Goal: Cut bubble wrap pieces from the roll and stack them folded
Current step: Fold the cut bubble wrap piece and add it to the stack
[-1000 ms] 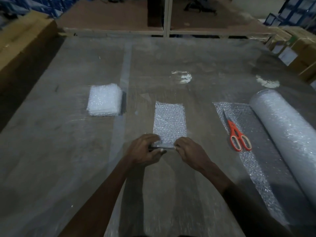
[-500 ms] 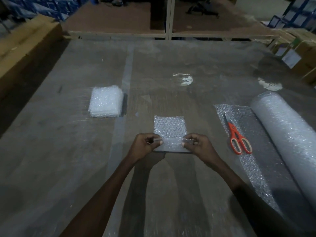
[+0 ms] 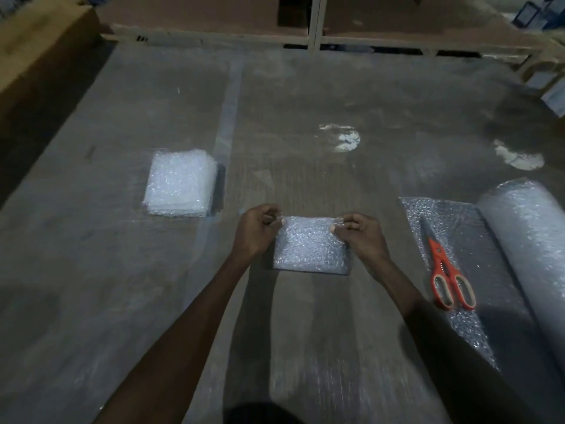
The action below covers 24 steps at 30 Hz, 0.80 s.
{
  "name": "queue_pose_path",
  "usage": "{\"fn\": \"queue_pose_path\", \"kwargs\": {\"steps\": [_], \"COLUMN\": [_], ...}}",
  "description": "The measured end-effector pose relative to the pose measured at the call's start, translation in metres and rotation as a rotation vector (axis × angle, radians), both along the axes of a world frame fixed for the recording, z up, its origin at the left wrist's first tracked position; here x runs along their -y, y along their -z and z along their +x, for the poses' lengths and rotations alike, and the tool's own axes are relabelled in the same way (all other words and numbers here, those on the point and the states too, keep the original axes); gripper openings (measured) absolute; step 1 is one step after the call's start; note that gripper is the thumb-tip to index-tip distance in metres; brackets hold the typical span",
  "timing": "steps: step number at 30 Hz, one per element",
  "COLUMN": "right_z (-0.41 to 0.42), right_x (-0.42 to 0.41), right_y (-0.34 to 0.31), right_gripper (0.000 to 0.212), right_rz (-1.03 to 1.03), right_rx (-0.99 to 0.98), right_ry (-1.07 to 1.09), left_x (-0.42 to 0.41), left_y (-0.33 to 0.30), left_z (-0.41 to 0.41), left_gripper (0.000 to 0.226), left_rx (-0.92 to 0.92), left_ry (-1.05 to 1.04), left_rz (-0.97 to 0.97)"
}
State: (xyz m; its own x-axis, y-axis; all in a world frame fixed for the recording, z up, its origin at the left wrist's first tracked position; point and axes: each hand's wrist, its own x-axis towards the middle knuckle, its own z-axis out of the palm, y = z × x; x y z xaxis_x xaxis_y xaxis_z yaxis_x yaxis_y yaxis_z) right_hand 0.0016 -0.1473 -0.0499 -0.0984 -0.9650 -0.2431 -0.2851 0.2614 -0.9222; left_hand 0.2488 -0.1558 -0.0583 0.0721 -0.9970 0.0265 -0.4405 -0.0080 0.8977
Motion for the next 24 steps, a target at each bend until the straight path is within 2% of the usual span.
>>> {"fn": "queue_pose_path", "kwargs": {"steps": [3, 6, 12, 17, 19, 24], "right_z": [-0.008, -0.011, -0.011, -0.015, -0.016, -0.020], "right_x": [0.012, 0.016, 0.018, 0.006, -0.007, -0.042], "right_y": [0.015, 0.022, 0.019, 0.007, 0.002, -0.001], "right_gripper": [0.040, 0.040, 0.042, 0.035, 0.032, 0.035], "right_rz": [0.018, 0.019, 0.021, -0.032, -0.059, -0.202], "right_rx": [-0.088, -0.110, -0.119, -0.197, -0.270, -0.486], "right_ry": [-0.017, -0.030, -0.049, 0.053, 0.099, 0.175], "left_x": [0.005, 0.009, 0.015, 0.009, 0.001, -0.029], "left_y": [-0.001, 0.002, 0.004, 0.003, 0.002, 0.006], "left_z": [0.001, 0.002, -0.008, -0.009, -0.007, -0.008], "left_gripper": [0.031, 0.021, 0.025, 0.025, 0.029, 0.025], "left_rx": [0.172, 0.337, 0.512, 0.645, 0.653, 0.670], "left_ry": [-0.010, 0.167, 0.384, 0.378, 0.372, 0.272], "left_rz": [-0.101, -0.228, -0.252, -0.311, -0.273, -0.195]}}
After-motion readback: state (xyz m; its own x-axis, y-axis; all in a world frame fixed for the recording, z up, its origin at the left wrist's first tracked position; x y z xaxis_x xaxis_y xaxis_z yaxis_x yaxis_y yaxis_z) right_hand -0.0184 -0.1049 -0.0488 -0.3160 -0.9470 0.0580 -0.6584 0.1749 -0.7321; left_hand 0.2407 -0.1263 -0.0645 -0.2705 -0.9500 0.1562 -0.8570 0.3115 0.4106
